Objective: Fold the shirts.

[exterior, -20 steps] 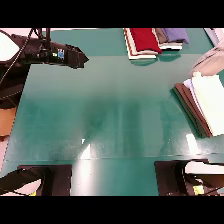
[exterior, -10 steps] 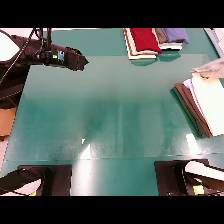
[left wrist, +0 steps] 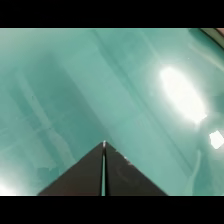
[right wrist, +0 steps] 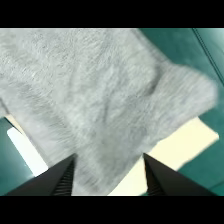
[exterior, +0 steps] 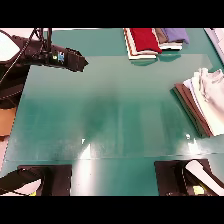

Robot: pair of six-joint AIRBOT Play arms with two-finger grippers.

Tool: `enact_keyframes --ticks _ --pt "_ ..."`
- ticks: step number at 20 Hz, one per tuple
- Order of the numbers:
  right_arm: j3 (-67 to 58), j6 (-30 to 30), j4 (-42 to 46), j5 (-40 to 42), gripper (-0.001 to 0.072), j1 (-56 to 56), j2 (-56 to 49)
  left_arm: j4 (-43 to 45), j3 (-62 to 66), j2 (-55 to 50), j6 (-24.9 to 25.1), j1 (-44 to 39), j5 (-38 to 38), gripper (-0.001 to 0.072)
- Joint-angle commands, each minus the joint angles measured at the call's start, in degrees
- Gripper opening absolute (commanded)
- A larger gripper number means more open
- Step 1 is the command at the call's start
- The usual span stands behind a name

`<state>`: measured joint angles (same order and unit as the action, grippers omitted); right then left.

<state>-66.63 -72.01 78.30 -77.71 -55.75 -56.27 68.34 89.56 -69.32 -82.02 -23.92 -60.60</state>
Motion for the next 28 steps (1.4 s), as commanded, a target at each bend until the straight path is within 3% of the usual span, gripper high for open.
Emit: enact_keyframes --ticks 1,4,7,10,15,18,20,28 --pt "3.48 0.57 1.31 0.37 0.0536 -5.18 2.03 0.02 0.02 -0.02 0.02 -0.02 0.0 0.0021" --pt "-2.21 0.15 -2.43 0.76 0.0534 -6.67 2.03 0.02 0.02 -0.02 0.02 -0.02 0.13 0.0021" --pt "-7.89 0.09 -16.46 4.22 0.0532 -1.64 1.9 0.0 0.02 -0.02 -0.02 -0.02 0.09 0.0022" --pt "-10.19 0.02 -24.92 4.17 0.0532 11.74 1.92 0.2 0.02 -0.04 0.02 -0.02 0.76 0.0022" --pt "-10.16 0.04 -24.15 4.22 0.0524 39.76 0.2 1.31 0.02 -0.02 -0.02 0.15 0.9 0.0022" --pt "-10.16 0.07 -24.13 4.2 0.0287 52.78 -2.05 1.29 0.07 -0.02 -0.02 0.15 1.14 0.0022" --pt "-10.16 0.09 -24.11 4.22 0.001 59.04 -3.58 1.27 0.07 -0.02 -0.02 0.15 1.4 0.0022" --pt "-10.16 0.15 -24.2 4.22 0.0013 64.98 -6.27 1.09 0.07 -0.02 -0.02 0.15 1.68 0.0022"
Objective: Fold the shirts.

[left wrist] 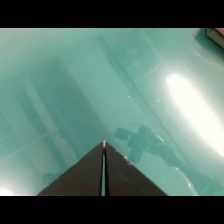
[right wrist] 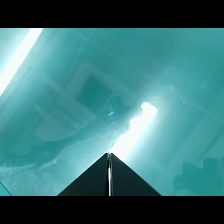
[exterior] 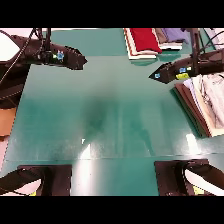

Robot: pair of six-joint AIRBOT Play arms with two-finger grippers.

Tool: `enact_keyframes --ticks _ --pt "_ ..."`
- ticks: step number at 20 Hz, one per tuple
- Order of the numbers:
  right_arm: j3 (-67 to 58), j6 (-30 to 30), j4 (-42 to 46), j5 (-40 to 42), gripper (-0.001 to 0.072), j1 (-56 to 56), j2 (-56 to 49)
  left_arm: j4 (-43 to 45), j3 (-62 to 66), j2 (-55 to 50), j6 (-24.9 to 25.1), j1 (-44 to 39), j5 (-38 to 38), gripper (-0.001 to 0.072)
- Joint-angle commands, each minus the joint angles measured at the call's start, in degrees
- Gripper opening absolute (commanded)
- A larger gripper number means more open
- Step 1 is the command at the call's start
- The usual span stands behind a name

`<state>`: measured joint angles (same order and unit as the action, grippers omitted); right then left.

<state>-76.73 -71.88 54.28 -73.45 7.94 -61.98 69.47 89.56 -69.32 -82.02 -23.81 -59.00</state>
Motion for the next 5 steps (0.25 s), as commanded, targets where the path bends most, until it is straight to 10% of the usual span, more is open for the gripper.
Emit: enact_keyframes --ticks 1,5 --pt "-0.07 0.0 -0.2 -0.09 0.0013 0.85 -0.57 -0.04 0.07 -0.02 -0.02 0.04 0.07 0.0022" --pt "-0.07 -0.04 -0.2 -0.04 0.0013 0.66 -0.59 -0.07 0.07 -0.02 -0.02 0.04 0.07 0.0022"
